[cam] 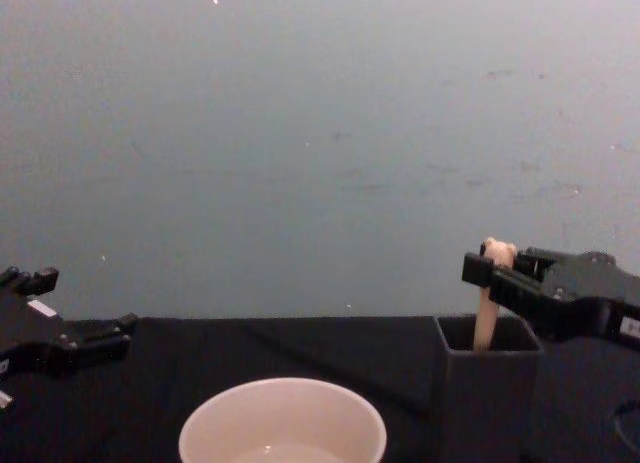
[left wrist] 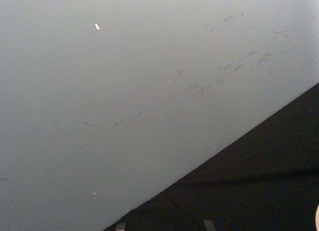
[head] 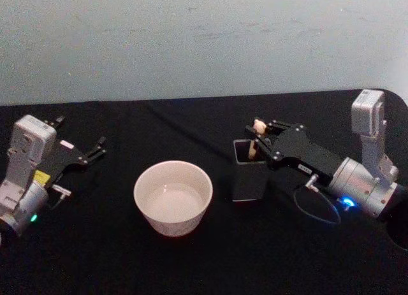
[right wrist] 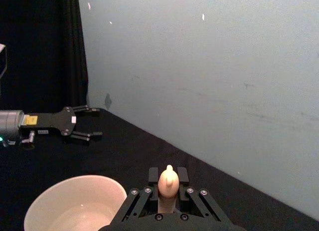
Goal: Pick up the stirring spoon with one hand, stir inside the cup, then place it back in its original position.
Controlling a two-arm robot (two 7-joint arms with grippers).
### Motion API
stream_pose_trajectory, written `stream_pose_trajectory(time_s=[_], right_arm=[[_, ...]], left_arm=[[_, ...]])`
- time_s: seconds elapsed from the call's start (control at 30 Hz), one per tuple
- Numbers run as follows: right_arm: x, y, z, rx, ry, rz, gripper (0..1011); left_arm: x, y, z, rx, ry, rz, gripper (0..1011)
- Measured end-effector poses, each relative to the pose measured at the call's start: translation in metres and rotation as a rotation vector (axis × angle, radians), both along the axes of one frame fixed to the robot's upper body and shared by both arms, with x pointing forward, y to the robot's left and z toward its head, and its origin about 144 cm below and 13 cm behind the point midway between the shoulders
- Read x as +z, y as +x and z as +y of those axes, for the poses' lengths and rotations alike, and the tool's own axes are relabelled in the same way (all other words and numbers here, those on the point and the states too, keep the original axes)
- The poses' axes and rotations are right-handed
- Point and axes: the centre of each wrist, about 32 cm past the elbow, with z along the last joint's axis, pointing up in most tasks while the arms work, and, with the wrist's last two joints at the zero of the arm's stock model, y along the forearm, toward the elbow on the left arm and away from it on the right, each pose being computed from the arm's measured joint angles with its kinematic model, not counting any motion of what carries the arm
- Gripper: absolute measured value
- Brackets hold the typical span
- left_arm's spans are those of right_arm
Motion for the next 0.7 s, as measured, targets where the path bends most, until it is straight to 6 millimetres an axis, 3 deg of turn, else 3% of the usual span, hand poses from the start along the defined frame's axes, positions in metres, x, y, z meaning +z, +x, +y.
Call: stream_pose_trajectory(time_s=[0.7], right_arm=[[-0.0069,0.0015,0.0035,-0.022,-0.016,0.036,213]], left_arm=[[0.0,0.0,0.0,0.0,0.0,0.0,1001]])
